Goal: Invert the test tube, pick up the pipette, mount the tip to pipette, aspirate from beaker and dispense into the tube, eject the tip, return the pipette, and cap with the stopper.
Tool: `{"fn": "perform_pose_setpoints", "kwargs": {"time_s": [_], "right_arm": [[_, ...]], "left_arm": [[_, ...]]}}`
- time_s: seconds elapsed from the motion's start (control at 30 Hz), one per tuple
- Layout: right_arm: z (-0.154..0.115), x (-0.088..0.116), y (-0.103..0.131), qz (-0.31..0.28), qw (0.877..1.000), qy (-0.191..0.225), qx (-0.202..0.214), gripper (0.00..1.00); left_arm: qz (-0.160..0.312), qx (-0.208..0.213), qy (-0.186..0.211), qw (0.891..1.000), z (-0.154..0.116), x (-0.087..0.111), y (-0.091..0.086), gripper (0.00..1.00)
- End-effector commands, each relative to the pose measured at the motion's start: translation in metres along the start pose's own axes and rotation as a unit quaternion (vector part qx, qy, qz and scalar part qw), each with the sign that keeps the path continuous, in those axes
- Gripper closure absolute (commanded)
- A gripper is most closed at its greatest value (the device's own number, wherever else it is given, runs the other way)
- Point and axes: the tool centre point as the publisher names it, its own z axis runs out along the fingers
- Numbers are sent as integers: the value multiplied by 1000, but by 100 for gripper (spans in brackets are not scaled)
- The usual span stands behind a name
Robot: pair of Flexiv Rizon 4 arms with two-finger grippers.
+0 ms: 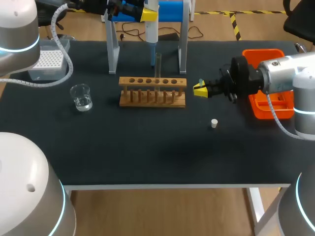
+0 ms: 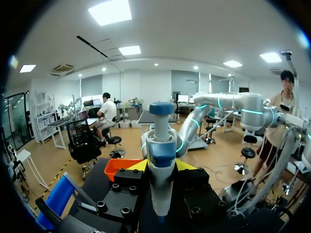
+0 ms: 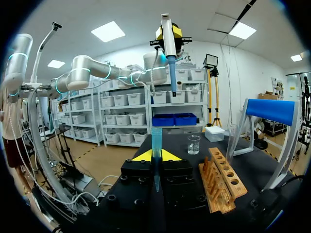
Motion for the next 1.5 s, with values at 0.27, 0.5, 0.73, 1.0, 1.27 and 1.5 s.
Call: {"fn": "perform_pose_setpoints", "kwargs": {"time_s": [0.27,0.5,0.73,1.0,1.27,1.5], "right_arm": [[4,-5,-1,-1,1000,-1,6,100],[14,-12,0,-3,1000,-7,27,100],[31,-16,4,-4,999,-13,31,100],[55,-19,14,-11,1000,-17,-13,100],[77,-21,23,-9,999,1,-38,100],[93,-28,24,10,999,-24,-46,100]], "left_arm": [[0,-1,1,1000,-1,0,-1,100],[0,-1,1,1000,-1,0,-1,100],[0,-1,1,1000,-1,0,-1,100],[0,-1,1,1000,-1,0,-1,100],[0,-1,1,1000,-1,0,-1,100],[0,-1,1,1000,-1,0,-1,100]]}}
